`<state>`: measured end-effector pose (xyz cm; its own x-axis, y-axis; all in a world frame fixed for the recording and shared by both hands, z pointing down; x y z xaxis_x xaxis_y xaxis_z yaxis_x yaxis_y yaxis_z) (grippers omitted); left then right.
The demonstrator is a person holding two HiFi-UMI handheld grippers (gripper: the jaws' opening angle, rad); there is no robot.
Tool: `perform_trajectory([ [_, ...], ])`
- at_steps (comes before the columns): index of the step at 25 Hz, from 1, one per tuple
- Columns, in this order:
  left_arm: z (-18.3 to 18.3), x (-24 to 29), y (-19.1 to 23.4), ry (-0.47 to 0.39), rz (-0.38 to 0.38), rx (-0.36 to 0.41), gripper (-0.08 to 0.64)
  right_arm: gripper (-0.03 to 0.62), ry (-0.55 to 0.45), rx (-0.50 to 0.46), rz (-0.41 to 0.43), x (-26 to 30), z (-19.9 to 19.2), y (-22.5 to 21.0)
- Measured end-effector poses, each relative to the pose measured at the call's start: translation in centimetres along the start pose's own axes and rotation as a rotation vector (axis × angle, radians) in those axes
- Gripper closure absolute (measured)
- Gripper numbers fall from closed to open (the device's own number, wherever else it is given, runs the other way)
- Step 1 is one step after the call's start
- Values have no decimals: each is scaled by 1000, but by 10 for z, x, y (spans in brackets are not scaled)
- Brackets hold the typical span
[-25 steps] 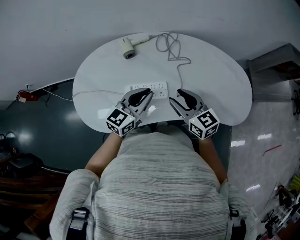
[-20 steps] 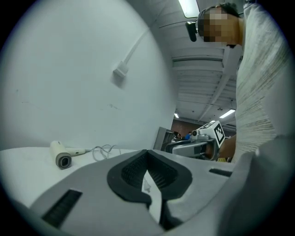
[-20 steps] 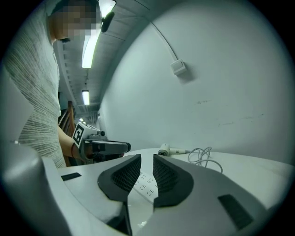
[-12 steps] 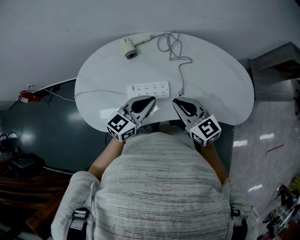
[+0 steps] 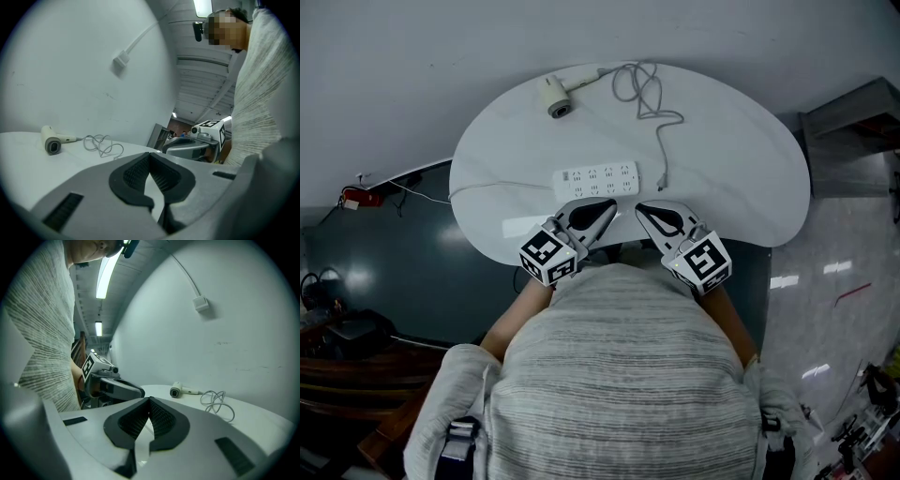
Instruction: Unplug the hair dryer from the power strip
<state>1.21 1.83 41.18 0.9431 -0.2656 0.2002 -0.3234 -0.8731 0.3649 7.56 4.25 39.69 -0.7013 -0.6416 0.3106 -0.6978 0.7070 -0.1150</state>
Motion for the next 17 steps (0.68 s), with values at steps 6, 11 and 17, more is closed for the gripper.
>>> perform_trajectory([
  [6,-3,1,2,3,2,-16,554,568,19,1,-2,0,-5,-3],
  [11,-6,0,3,2,6,-35,553,568,31,0,6,1,-7,-3],
  [17,-8,0,6,4,7,-44,554,568,41,4,10,5,-9,-5],
])
Point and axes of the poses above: the fingertips, and each gripper's own axes: x forward along the fingers, y to its left, z out of its top, the point moved 2 cm from there along -x, backward along the fingers, and after that the axes turned 1 degree about -z, right-handed, at the moved point
